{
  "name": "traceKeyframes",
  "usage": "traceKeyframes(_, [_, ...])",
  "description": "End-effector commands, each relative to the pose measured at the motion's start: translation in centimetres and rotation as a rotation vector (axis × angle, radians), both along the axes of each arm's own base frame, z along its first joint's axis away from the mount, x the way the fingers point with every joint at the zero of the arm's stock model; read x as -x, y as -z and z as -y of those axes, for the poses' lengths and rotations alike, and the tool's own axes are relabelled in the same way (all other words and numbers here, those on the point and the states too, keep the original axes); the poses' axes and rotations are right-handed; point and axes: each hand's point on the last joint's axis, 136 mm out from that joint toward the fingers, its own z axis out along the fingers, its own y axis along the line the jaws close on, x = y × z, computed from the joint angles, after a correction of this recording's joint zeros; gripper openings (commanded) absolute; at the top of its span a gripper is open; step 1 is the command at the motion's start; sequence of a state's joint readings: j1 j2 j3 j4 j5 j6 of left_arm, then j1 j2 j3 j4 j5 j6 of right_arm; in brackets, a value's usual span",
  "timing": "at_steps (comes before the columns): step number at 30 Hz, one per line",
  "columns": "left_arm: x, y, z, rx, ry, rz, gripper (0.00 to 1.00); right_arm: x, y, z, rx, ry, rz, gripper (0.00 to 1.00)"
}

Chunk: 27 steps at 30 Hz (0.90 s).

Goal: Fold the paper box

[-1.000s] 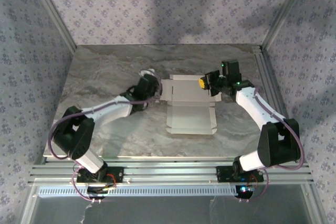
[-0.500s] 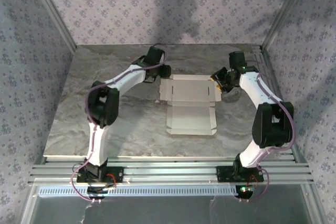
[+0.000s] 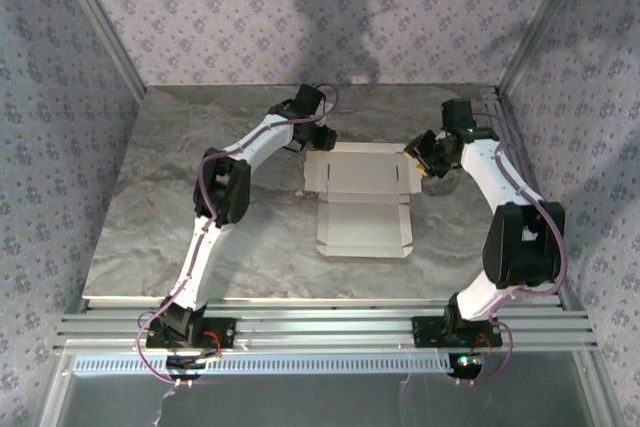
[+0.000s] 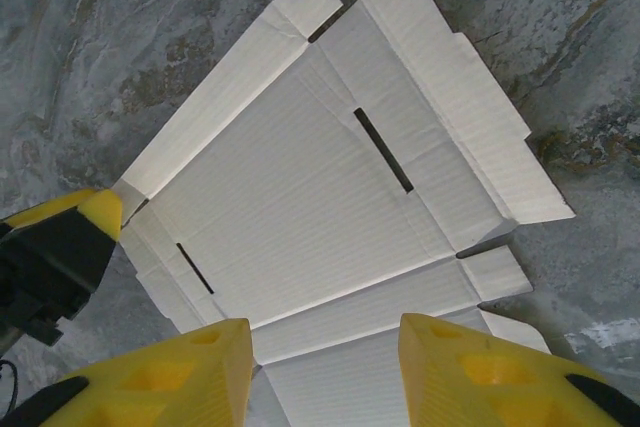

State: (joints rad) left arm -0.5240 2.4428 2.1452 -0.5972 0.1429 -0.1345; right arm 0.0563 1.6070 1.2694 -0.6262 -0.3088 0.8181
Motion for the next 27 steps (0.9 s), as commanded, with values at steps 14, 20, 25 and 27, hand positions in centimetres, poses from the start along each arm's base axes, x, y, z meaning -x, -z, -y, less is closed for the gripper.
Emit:
traceKeyframes(14, [1.0, 1.2, 1.1, -0.009, 0.01, -0.06, 0.37, 0.7, -1.3, -1.4, -0.04, -0.014, 0.008, 0.42])
traceKeyframes(20, [1.2, 1.8, 1.1, -0.014, 0.007, -0.083, 0.32, 0.6, -1.5, -1.5, -0.046, -0.009, 0.012, 0.42])
traceKeyframes(25, [1.4, 0.5, 1.4, -0.025, 0.016, -0.033, 0.04, 0.6, -1.6, -1.8, -0.067, 0.0, 0.015, 0.41])
traceKeyframes(27, [1.5, -0.4, 1.3, -0.05, 0.01, 0.032, 0.0, 0.8, -1.6, -2.2, -0.099, 0.012, 0.012, 0.41])
